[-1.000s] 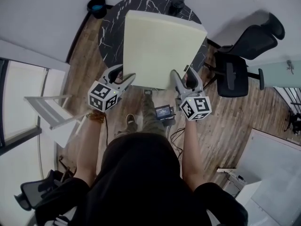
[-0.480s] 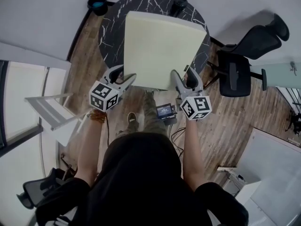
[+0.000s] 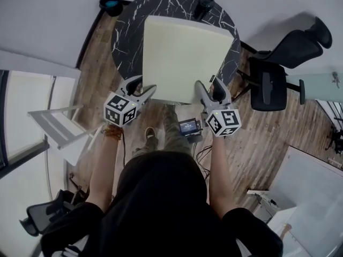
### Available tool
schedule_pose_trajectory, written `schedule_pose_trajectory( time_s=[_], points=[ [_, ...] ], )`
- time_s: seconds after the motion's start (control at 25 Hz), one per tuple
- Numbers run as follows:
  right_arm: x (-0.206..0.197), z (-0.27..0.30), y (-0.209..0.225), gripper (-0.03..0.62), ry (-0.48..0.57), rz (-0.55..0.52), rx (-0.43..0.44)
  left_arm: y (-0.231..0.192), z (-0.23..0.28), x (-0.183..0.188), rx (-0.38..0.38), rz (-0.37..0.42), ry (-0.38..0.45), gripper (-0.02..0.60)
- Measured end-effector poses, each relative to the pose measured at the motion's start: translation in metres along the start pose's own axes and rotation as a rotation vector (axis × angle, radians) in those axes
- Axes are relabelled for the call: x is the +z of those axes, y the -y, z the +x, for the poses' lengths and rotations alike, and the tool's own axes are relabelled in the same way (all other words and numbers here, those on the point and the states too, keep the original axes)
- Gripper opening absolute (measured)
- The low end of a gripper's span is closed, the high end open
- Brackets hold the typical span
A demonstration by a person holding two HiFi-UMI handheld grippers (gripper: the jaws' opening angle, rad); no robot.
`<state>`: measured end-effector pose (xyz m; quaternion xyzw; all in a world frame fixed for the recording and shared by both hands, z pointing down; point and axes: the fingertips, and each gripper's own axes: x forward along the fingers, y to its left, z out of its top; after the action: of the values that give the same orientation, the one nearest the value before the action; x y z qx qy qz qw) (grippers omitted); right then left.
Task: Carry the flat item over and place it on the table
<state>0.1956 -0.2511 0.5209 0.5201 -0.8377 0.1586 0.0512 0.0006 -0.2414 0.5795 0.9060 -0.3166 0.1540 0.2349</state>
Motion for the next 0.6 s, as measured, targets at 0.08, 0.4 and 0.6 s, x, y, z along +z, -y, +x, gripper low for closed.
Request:
schedule_pose_trajectory(
  time_s=[0.08,0.4,0.6],
  points=[
    [-0.003,0.001,0.004,0.255,-0.006,0.005,-0.005,0.000,0.005,-0.003,-0.003,-0.012,-0.007,0.238],
    [-0.024,0.006,0.017,0.255,-0.050,0.042,-0.007,-0.004,0.020,-0.017,-0.009,-0.041,-0.050,0.238],
    [-0.036,0.013,0.025,0.255,-0.079,0.068,-0.005,-0.009,0.028,-0.025,-0.006,-0.062,-0.070,0.239]
  ],
)
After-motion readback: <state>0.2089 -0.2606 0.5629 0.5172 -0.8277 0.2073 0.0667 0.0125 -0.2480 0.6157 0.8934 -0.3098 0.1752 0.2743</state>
